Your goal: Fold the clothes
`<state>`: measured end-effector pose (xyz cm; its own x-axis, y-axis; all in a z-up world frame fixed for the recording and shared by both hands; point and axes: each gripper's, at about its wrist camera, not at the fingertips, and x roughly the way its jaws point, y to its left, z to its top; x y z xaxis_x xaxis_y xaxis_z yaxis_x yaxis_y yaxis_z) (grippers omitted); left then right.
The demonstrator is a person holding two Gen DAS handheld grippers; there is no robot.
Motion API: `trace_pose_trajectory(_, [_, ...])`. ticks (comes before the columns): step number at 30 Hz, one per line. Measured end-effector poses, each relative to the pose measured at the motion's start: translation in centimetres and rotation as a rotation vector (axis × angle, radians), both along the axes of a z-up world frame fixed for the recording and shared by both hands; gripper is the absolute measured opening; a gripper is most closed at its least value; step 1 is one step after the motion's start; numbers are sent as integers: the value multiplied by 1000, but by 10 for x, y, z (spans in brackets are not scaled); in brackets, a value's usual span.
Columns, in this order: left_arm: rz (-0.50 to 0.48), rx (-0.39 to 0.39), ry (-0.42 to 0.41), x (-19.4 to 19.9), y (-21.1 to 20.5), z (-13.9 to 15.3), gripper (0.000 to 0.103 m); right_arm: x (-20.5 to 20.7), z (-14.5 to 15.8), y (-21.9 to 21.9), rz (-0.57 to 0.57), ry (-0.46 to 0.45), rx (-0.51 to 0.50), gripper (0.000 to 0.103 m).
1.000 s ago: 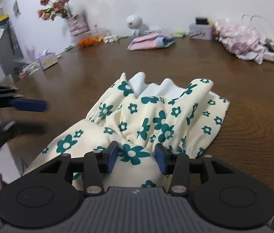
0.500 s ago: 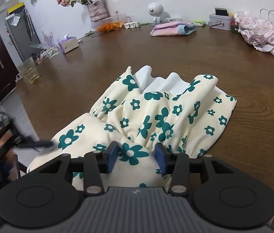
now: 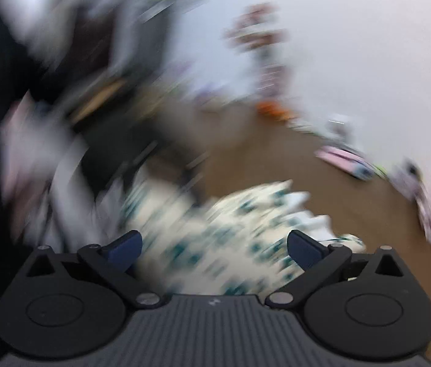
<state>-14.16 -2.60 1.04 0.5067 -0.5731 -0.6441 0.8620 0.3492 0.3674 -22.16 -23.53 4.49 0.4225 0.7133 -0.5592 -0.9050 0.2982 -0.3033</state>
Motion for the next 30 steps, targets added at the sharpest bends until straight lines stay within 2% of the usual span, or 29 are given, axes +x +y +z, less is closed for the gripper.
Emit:
trace_pose_trajectory(3, [-2, -21, 77, 13, 3, 5, 55, -5, -22, 12, 59, -114, -107, 102])
trace_pose_trajectory(7, [8, -61, 162, 6, 10, 8, 53, 18, -43, 25, 27, -173, -132, 98])
trace_pose_trajectory(10, [62, -124, 262, 12, 16, 13, 45, 46, -43, 32, 16, 1, -125, 80])
trace_pose_trajectory(11, [78, -155, 318, 14, 20, 17, 43, 55, -40, 31, -2, 76, -97, 74])
trace_pose_trajectory(12, [77, -193, 378, 16, 26, 22, 42, 62, -34, 27, -32, 156, -51, 63])
trace_pose_trajectory(14, [77, -275, 506, 22, 38, 33, 39, 78, -21, 10, -55, 373, 63, 52])
trace_pose_trajectory(16, [123, -370, 638, 35, 50, 37, 39, 97, -14, -10, -43, 601, 185, 50])
trace_pose_trajectory(17, [162, -407, 679, 42, 54, 38, 39, 105, -14, -18, -49, 681, 236, 50])
trace_pose_trajectory(20, [321, -495, 702, 63, 63, 34, 40, 133, -21, -29, -160, 813, 356, 50])
trace_pose_trajectory(22, [428, -553, 715, 76, 69, 31, 41, 149, -26, -36, -244, 862, 442, 50])
trace_pose_trajectory(23, [482, -582, 721, 83, 72, 30, 46, 155, -29, -42, -299, 868, 494, 57])
trace_pose_trajectory(24, [535, -611, 727, 90, 75, 29, 46, 160, -30, -47, -346, 879, 542, 57])
trace_pose_trajectory(25, [589, -640, 732, 97, 78, 28, 47, 164, -30, -49, -388, 866, 577, 57])
trace_pose_trajectory(27, [698, -697, 741, 110, 84, 25, 47, 169, -26, -53, -479, 798, 635, 78])
trace_pose_trajectory(29, [799, -745, 738, 121, 89, 23, 50, 164, -20, -57, -599, 693, 654, 83])
trace_pose_trajectory(30, [829, -746, 705, 118, 92, 24, 53, 158, -17, -59, -633, 657, 654, 88])
